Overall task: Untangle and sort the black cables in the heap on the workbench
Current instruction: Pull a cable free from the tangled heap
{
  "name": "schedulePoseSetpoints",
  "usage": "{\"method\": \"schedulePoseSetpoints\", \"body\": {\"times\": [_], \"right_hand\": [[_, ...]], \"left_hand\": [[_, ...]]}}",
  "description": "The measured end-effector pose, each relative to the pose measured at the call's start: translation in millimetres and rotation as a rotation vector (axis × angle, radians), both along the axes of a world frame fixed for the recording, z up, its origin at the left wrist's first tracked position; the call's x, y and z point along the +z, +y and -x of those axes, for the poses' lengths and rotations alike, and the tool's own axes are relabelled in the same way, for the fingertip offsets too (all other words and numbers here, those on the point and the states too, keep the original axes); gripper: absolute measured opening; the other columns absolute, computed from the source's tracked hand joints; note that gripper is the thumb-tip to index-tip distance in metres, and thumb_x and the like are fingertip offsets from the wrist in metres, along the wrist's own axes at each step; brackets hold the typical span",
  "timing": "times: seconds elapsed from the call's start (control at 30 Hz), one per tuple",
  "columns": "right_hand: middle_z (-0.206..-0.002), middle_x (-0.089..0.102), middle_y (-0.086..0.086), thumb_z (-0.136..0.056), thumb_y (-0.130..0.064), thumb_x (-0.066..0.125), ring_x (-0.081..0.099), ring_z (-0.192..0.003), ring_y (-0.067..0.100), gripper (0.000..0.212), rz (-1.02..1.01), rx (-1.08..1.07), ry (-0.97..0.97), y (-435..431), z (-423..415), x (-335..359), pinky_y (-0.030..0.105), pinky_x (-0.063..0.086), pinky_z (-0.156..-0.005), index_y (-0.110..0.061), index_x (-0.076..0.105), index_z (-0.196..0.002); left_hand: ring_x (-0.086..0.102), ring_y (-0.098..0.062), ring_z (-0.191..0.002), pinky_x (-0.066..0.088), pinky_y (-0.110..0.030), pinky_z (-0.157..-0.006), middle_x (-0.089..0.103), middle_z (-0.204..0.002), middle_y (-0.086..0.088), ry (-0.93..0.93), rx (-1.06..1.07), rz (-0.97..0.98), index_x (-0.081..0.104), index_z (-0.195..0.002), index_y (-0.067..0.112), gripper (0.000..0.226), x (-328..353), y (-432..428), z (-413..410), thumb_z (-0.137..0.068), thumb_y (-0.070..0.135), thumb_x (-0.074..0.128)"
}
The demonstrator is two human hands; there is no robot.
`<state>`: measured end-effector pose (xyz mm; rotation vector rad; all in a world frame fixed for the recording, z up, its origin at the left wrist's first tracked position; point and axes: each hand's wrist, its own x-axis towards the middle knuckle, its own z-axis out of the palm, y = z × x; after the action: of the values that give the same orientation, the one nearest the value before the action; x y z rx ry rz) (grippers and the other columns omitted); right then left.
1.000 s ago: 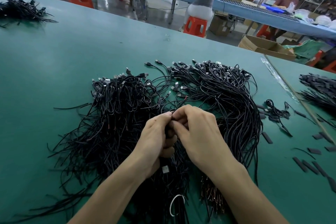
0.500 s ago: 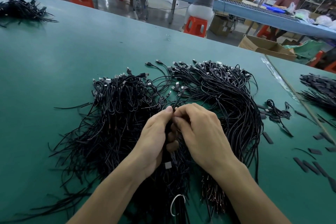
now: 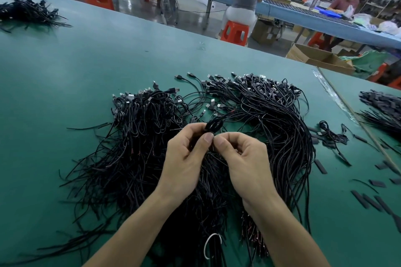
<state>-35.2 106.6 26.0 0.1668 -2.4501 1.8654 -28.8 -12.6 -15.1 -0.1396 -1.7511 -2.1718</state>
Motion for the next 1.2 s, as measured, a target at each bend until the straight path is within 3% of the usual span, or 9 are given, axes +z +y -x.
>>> {"method": "schedulePoseSetpoints", "body": {"times": [0.2,0.4,0.5,0.6,0.67,0.8,0.93,1.07,1.2], "right_hand": [[-0.066,0.067,-0.005,-0.094,-0.013,0.066,0.058,-0.062,0.002,0.018,0.19,0.135,-0.2,0,-2,5,0.012,0.045,-0.057,-0.012,0.072,-0.077],[-0.084,0.073,0.015,-0.097,-0.017,0.063,0.063,-0.074,0.016,0.019,0.099,0.172,-0.085,1,-4,15,0.031,0.055,-0.073,-0.007,0.072,-0.084],[-0.081,0.073,0.01,-0.096,-0.017,0.064,0.066,-0.074,0.014,0.016,0.022,0.15,-0.041,1,-3,20,0.039,0.058,-0.076,-0.01,0.072,-0.084],[-0.079,0.074,0.001,-0.095,-0.014,0.064,0.071,-0.074,0.016,0.013,-0.098,0.119,0.052,2,-2,21,0.038,0.06,-0.072,-0.017,0.072,-0.084],[-0.072,0.072,-0.001,-0.095,-0.011,0.062,0.068,-0.063,0.015,0.018,-0.155,0.107,0.115,4,-3,22,0.031,0.059,-0.061,-0.02,0.07,-0.082],[-0.07,0.071,-0.007,-0.095,-0.014,0.065,0.065,-0.059,0.005,0.017,-0.196,0.116,0.139,6,-5,24,0.016,0.051,-0.057,-0.021,0.07,-0.081],[-0.073,0.073,0.002,-0.094,-0.022,0.067,0.065,-0.065,0.019,0.015,-0.12,0.122,-0.02,3,-6,23,0.037,0.057,-0.065,-0.018,0.073,-0.081],[-0.068,0.07,0.001,-0.094,-0.023,0.065,0.061,-0.06,0.006,0.022,0.17,0.279,-0.333,1,-7,29,0.017,0.045,-0.052,-0.015,0.071,-0.075],[-0.07,0.072,-0.003,-0.091,-0.015,0.07,0.065,-0.06,0.004,0.011,0.062,0.222,-0.098,-2,-6,26,0.016,0.051,-0.057,-0.016,0.07,-0.08]], "left_hand": [[0.064,-0.005,-0.086,0.052,-0.022,-0.076,0.071,-0.092,0.009,0.049,0.003,-0.098,0.074,-0.095,0.032,0.022,10,-1,-3,-0.094,0.019,0.056],[0.061,0.003,-0.083,0.051,-0.016,-0.073,0.065,-0.089,0.018,0.024,-0.013,-0.114,0.062,-0.109,0.027,0.017,13,3,-4,-0.091,0.027,0.062],[0.067,-0.017,-0.1,0.056,-0.031,-0.087,0.072,-0.104,-0.001,-0.059,-0.122,-0.131,0.064,-0.112,0.022,0.036,11,2,-4,-0.087,0.048,0.061],[0.065,-0.026,-0.082,0.054,-0.052,-0.07,0.07,-0.089,-0.006,-0.052,-0.161,-0.053,0.068,-0.097,0.024,0.028,14,4,-7,-0.086,0.049,0.063],[0.06,-0.02,-0.065,0.049,-0.041,-0.052,0.063,-0.073,0.0,-0.054,-0.148,-0.044,0.065,-0.084,0.032,0.015,14,4,-7,-0.086,0.047,0.063],[0.05,-0.005,-0.052,0.043,-0.018,-0.049,0.056,-0.062,0.008,0.008,-0.081,-0.031,0.063,-0.075,0.039,0.024,14,4,-6,-0.097,0.033,0.053],[0.04,-0.002,-0.049,0.039,-0.016,-0.048,0.045,-0.057,0.013,-0.012,-0.089,-0.081,0.059,-0.076,0.039,0.019,15,3,-9,-0.093,0.042,0.051],[0.038,-0.002,-0.046,0.037,-0.017,-0.041,0.042,-0.055,0.012,-0.045,-0.057,-0.108,0.053,-0.073,0.031,0.025,19,1,-10,-0.097,0.038,0.051],[0.038,-0.003,-0.045,0.036,-0.019,-0.04,0.043,-0.054,0.012,-0.185,-0.047,-0.147,0.048,-0.072,0.031,0.033,21,1,-12,-0.102,0.044,0.047]]}}
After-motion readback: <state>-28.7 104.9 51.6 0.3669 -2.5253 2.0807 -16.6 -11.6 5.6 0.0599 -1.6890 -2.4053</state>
